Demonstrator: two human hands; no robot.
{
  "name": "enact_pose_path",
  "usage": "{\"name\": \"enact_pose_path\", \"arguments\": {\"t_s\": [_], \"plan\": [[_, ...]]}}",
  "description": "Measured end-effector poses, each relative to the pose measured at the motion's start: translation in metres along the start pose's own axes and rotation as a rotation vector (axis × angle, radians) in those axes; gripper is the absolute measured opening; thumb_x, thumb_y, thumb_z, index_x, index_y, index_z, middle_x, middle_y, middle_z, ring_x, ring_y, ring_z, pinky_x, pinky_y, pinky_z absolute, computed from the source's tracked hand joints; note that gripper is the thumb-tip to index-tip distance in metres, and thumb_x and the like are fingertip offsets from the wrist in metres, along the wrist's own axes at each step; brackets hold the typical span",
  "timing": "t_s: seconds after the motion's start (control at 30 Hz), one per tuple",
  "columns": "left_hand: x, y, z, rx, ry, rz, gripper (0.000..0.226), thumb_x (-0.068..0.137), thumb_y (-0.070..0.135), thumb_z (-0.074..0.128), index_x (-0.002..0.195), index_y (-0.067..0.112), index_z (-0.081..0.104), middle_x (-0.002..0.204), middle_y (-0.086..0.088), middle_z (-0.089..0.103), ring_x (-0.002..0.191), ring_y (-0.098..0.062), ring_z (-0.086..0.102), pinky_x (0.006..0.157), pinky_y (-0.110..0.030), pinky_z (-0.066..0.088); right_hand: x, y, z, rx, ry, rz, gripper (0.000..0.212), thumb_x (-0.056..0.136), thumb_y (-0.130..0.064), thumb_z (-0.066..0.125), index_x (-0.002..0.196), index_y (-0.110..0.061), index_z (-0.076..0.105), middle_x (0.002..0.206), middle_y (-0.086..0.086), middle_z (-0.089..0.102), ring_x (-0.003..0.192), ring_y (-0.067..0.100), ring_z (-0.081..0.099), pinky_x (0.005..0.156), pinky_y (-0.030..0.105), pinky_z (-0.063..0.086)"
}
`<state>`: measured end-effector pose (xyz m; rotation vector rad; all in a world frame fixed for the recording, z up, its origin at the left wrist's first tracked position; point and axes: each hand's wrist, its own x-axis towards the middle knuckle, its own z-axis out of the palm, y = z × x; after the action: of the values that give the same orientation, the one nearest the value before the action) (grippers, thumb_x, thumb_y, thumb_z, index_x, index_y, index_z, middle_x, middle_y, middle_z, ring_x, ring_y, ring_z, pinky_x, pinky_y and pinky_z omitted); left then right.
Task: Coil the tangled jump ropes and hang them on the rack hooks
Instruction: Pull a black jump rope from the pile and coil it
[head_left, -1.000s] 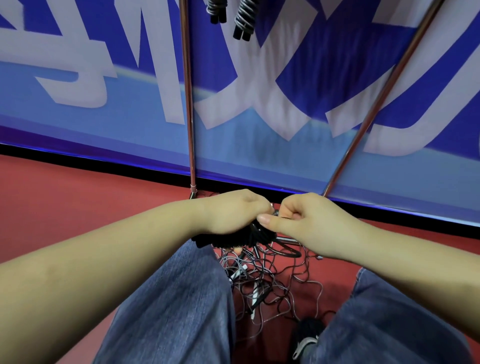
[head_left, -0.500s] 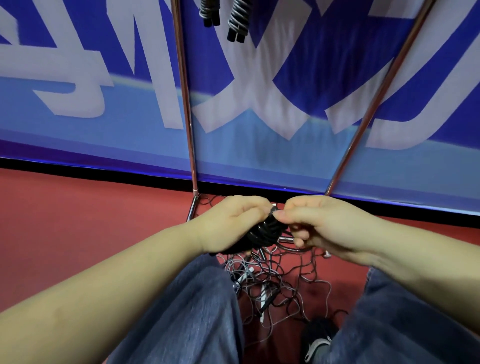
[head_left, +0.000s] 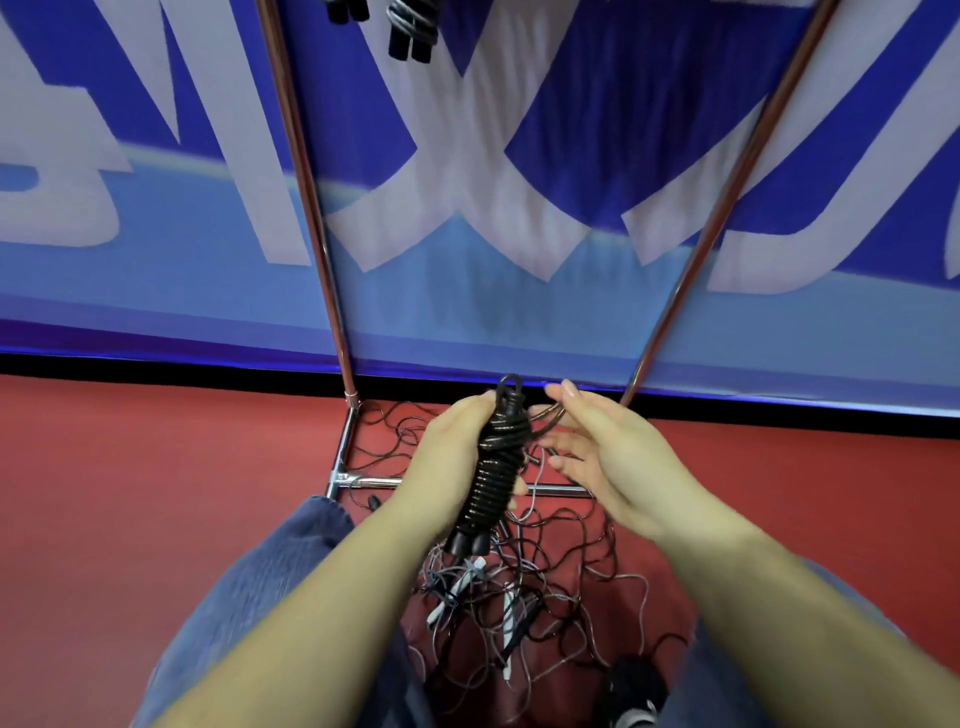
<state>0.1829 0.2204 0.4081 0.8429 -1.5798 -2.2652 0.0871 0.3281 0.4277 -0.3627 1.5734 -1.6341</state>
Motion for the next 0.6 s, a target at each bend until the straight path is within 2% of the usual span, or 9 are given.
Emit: {"name": "enact_pose_path", "arguments": {"t_s": [0.07,0.17,0.27,0.37,0.43,0.6], "plan": [[0.009,-0.007,0.0,-0.032,0.004,-0.019,0.032,0.09,0.042,0.052,0.089,0.011,0.059,0.066,-0.014,0.059,0.044,-0.027,0.057,0.044,-0.026,0.047,0.008,0.007,0.0,0.217,-0.024,-0.045,0.019,0.082,-0.029,0.058,0.09,-0.014,0.066,0.083,-0.001,0.069,0.068,0.009,0.058,0.063,0.022,0.044],[0.02,-0.011,0.0,-0.051,0.028,-0.018,0.027,0.089,0.04,0.056,0.088,0.014,0.061,0.063,-0.013,0.06,0.044,-0.027,0.057,0.043,-0.026,0.046,0.021,0.017,0.0,0.402,-0.006,-0.043,0.032,0.072,-0.027,0.06,0.099,-0.011,0.066,0.087,0.003,0.07,0.074,0.012,0.063,0.071,0.026,0.049],[0.027,-0.014,0.002,-0.086,0.04,-0.016,0.025,0.095,0.034,0.049,0.092,0.013,0.06,0.066,-0.014,0.059,0.044,-0.026,0.056,0.042,-0.024,0.045,0.033,0.023,0.003,0.27,0.085,-0.109,0.033,0.069,-0.025,0.065,0.101,-0.019,0.065,0.087,0.001,0.069,0.076,0.011,0.06,0.075,0.027,0.047],[0.031,-0.021,0.005,-0.071,0.045,-0.01,0.026,0.096,0.034,0.048,0.094,0.011,0.059,0.067,-0.016,0.056,0.044,-0.026,0.055,0.044,-0.025,0.044,0.039,0.027,0.008,0.112,0.303,-0.228,0.022,0.077,-0.009,0.072,0.094,-0.018,0.061,0.066,-0.003,0.062,0.056,0.002,0.056,0.058,0.017,0.043],[0.033,-0.025,0.007,-0.086,0.056,-0.032,0.025,0.096,0.036,0.048,0.092,0.013,0.058,0.063,-0.013,0.058,0.045,-0.026,0.055,0.047,-0.028,0.046,0.04,0.03,0.011,0.052,0.39,-0.311,0.018,0.077,-0.002,0.072,0.085,-0.013,0.06,0.063,-0.003,0.061,0.051,-0.001,0.056,0.055,0.014,0.044],[0.04,-0.031,0.01,-0.129,0.076,-0.08,0.03,0.094,0.041,0.05,0.096,0.012,0.059,0.067,-0.018,0.055,0.045,-0.026,0.054,0.049,-0.029,0.045,0.04,0.033,0.014,-0.025,0.361,-0.363,0.023,0.078,0.005,0.07,0.083,-0.017,0.066,0.068,-0.002,0.063,0.054,-0.003,0.057,0.057,0.009,0.047]]}}
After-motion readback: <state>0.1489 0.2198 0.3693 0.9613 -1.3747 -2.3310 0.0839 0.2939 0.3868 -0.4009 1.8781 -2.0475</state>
